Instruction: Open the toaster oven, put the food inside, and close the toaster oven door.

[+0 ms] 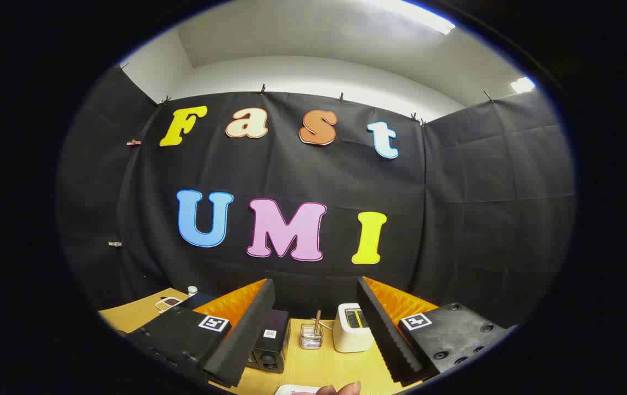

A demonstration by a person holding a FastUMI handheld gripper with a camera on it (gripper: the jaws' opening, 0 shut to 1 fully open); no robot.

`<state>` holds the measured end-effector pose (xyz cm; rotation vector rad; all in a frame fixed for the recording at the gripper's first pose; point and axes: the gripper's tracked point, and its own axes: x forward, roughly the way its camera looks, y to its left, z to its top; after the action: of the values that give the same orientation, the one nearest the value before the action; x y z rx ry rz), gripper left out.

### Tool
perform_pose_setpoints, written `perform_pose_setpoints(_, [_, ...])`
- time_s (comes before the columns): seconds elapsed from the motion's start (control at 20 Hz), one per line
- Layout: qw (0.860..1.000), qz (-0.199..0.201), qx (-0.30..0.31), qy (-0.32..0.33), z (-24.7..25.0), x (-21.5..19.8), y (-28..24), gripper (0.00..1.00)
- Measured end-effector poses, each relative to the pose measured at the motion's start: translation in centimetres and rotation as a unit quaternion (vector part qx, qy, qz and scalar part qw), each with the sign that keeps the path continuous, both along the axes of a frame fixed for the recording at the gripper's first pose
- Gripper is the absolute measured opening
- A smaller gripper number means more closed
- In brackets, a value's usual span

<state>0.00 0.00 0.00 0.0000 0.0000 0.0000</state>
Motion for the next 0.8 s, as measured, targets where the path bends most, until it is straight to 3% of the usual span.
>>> perform_pose_setpoints(0.8, [1.0,-0.004,0.003,0.017,-1.8,0.2,1.0,0.98])
